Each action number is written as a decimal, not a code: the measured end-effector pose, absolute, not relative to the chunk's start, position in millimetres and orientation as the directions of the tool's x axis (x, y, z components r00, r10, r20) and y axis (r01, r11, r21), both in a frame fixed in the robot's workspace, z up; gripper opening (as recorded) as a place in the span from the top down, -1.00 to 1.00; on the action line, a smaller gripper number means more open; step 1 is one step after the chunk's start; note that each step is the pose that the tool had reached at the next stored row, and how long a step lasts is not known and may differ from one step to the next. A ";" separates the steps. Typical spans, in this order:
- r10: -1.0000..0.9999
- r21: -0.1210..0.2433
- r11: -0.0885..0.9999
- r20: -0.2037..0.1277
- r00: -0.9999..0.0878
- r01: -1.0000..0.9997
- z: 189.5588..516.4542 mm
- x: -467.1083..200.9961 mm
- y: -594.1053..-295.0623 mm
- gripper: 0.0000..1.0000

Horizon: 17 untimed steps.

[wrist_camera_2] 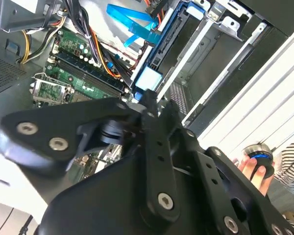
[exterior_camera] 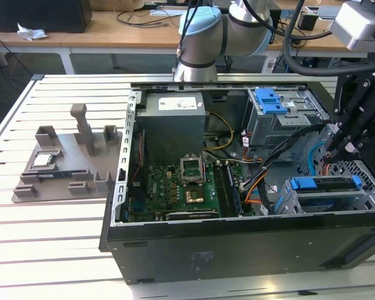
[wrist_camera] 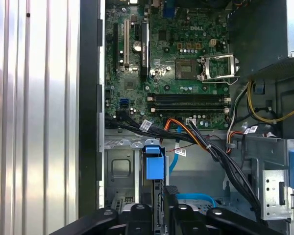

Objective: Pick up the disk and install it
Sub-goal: 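Insert the disk into the insertion slot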

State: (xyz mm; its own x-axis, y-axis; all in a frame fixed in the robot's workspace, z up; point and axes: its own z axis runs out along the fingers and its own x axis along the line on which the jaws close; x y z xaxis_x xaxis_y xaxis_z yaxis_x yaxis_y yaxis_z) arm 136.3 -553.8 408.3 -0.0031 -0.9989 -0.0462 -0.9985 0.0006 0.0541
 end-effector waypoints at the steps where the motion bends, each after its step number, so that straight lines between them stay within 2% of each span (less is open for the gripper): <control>1: -0.999 0.054 0.001 -0.046 -0.003 -0.999 408.3 136.3 -553.8 0.65; 2: -0.999 0.054 0.001 -0.046 -0.003 -0.999 408.3 136.3 -553.8 0.65; 3: -0.999 0.054 0.001 -0.046 -0.003 -0.999 408.3 136.3 -553.8 0.79; 17: -0.999 0.056 0.000 -0.045 -0.003 -0.998 407.5 164.8 -546.9 0.79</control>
